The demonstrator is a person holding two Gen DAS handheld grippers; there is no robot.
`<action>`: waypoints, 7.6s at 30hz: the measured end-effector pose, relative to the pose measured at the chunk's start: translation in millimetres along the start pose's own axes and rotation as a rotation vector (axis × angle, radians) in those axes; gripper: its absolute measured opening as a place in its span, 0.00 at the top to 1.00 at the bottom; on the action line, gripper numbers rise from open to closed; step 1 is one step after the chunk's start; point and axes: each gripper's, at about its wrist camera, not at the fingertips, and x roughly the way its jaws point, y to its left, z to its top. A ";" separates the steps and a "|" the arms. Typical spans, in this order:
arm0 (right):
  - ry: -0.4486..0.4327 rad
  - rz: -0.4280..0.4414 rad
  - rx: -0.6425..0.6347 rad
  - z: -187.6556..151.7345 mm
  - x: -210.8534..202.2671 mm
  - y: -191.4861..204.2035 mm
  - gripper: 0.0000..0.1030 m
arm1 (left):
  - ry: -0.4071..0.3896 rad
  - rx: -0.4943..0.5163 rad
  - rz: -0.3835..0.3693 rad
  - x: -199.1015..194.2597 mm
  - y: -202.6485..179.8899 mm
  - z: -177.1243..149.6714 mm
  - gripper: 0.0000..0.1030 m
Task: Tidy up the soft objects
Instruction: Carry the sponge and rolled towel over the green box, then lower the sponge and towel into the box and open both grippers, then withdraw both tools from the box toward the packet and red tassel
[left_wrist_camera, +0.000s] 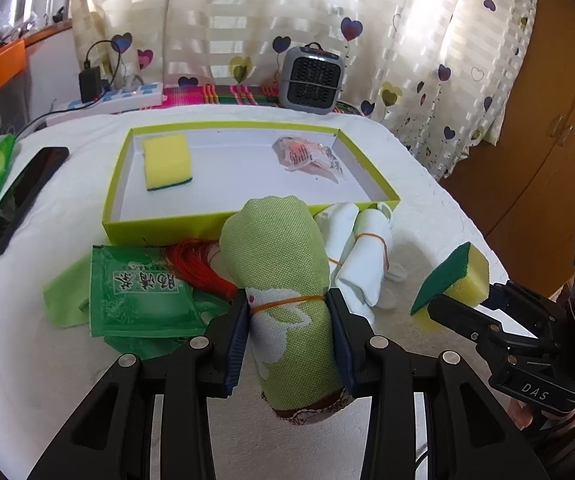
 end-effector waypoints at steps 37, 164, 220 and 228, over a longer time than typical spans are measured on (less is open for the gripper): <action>-0.028 -0.016 -0.080 50.6 0.4 10.9 0.53 | -0.060 -0.006 0.012 -12.5 31.3 48.3 0.64; 0.088 -0.098 -0.007 139.3 100.4 -23.9 0.42 | 0.010 0.049 0.097 71.3 35.7 108.3 0.57; -0.007 -0.032 -0.147 35.5 35.4 55.0 0.42 | -0.040 -0.084 0.127 -16.9 93.6 3.6 0.57; 0.036 0.030 -0.180 25.4 48.4 74.7 0.43 | -0.021 -0.140 0.097 -14.7 113.7 -6.3 0.57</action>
